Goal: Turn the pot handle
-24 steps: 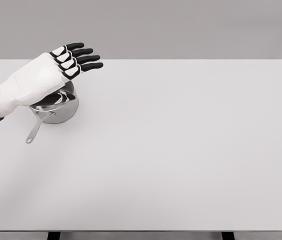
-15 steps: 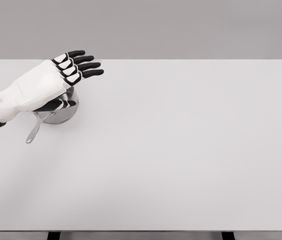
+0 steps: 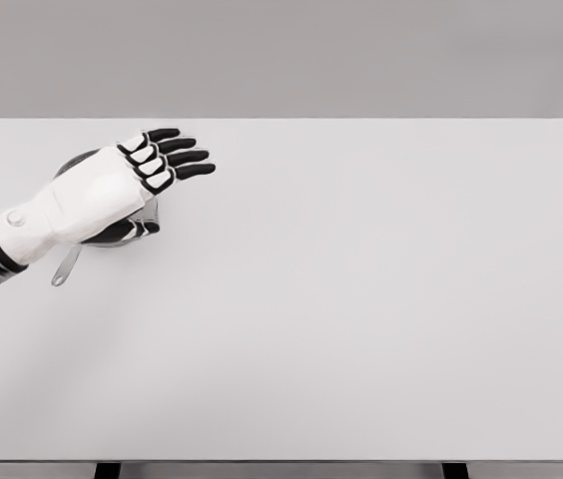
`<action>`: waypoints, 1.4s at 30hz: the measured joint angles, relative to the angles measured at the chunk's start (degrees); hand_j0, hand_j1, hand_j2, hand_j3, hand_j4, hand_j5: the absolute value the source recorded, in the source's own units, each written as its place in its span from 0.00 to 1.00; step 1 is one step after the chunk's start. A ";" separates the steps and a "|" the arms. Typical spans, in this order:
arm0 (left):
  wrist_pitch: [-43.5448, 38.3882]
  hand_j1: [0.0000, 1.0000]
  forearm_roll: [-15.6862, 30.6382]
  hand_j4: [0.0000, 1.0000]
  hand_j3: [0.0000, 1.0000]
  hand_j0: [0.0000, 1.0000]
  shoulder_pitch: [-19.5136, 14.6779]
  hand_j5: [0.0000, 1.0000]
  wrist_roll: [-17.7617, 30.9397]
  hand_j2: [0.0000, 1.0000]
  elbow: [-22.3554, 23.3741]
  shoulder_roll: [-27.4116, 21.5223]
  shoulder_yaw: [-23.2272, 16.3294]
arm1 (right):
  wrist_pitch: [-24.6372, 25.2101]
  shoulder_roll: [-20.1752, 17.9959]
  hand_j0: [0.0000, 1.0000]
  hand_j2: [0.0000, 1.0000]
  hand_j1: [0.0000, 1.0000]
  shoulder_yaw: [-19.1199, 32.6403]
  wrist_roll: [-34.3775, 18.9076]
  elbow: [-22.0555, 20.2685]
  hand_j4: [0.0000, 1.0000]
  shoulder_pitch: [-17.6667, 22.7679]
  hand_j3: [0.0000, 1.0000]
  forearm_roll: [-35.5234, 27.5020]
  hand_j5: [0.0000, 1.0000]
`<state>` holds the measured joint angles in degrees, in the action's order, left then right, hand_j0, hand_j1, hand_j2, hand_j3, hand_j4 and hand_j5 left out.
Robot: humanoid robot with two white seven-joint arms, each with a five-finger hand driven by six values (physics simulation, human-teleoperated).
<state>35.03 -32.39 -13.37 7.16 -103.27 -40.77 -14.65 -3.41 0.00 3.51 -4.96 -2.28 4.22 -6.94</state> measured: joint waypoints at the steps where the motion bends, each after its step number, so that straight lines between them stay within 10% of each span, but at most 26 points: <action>1: 0.01 1.00 -0.06 1.00 1.00 1.00 1.23 1.00 0.51 1.00 0.00 0.11 -0.04 | -0.01 0.00 1.00 1.00 1.00 0.01 0.01 0.00 1.00 0.00 1.00 0.00 1.00; 7: 0.02 1.00 -0.34 1.00 1.00 1.00 6.86 1.00 1.82 1.00 0.38 0.31 0.53 | -0.01 0.00 1.00 1.00 1.00 0.01 0.02 0.00 1.00 0.00 1.00 0.00 1.00; 42: 0.02 1.00 -4.20 1.00 1.00 1.00 6.60 1.00 1.93 1.00 6.20 -6.62 3.17 | -0.01 0.00 1.00 1.00 1.00 0.01 0.01 0.00 1.00 0.00 1.00 0.00 1.00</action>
<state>35.04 -36.59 -6.77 9.09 -97.06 -47.39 -11.49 -3.42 0.00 3.51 -4.95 -2.28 4.22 -6.94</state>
